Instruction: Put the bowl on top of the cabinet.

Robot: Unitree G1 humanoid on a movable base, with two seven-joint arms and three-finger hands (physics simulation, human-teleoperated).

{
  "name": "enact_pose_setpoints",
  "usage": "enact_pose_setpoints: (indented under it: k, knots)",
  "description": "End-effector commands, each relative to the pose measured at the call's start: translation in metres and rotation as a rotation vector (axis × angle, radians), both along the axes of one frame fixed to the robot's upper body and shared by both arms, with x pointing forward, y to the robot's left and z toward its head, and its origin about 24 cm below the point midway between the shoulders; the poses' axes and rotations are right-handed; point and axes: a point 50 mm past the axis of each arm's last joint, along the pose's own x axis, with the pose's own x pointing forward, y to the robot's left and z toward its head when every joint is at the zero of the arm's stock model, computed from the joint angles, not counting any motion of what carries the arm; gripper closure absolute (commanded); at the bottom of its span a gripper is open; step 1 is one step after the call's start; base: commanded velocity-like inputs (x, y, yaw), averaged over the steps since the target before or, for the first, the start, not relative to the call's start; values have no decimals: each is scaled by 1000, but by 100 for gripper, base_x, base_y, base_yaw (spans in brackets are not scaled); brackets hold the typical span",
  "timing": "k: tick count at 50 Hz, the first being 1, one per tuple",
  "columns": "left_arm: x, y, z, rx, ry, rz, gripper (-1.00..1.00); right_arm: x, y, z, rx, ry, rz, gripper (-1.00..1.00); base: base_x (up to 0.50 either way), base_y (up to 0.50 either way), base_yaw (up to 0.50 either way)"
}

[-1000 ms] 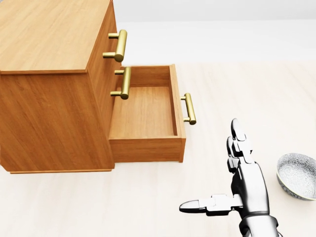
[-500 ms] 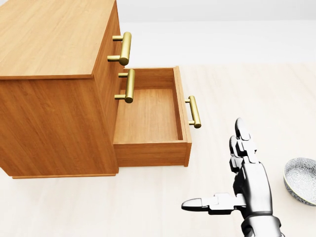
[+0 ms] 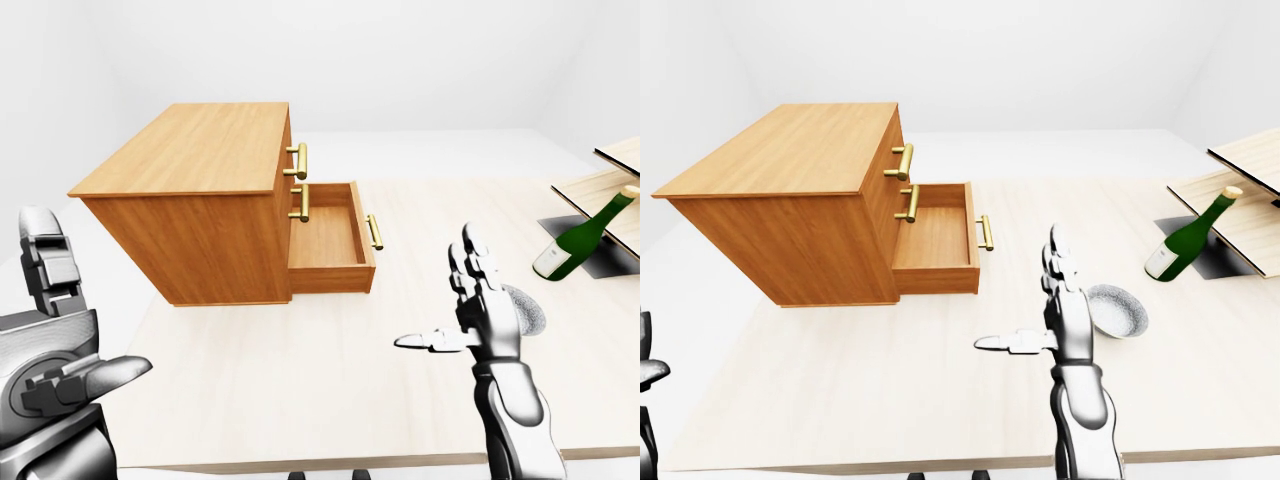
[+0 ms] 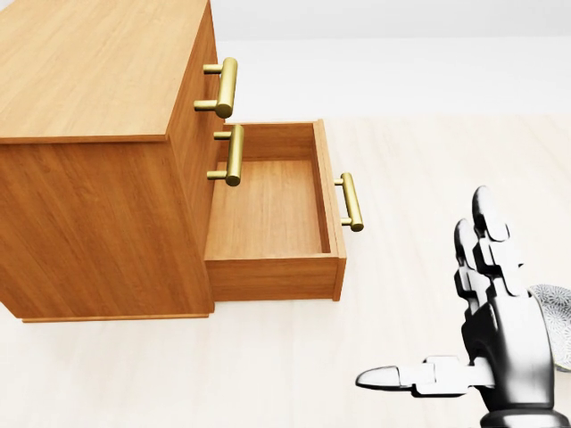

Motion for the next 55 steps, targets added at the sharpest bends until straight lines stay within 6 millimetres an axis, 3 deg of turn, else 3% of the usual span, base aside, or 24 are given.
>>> enact_pose_setpoints:
  k: [1, 6, 9, 19, 27, 42, 55]
  knots:
    - [-4, 0, 2, 0, -9, -1, -100, -47, -8, 66, -290, -231, -5, -100, 0, 0, 0]
    - [-5, 1, 4, -6, -21, 2, -100, -60, -7, 81, -503, -238, 13, -100, 0, 0, 0]
    - [-4, -1, 2, -2, -15, -6, -100, -55, -6, 72, -584, -160, 32, -100, 0, 0, 0]
    - [-9, 1, 6, -5, -35, 0, -100, -55, -18, 72, -854, -2, 46, -100, 0, 0, 0]
    - [-11, 3, 8, -12, -45, 5, -100, -61, -43, 78, -1064, 131, -183, -100, 0, 0, 0]
    - [-9, 3, 8, -13, -44, 5, -100, -74, -83, 83, -1204, 323, -483, -100, 0, 0, 0]
    - [-12, 3, 9, -12, -51, 5, -100, -75, -102, 49, -1112, 520, -456, -100, 0, 0, 0]
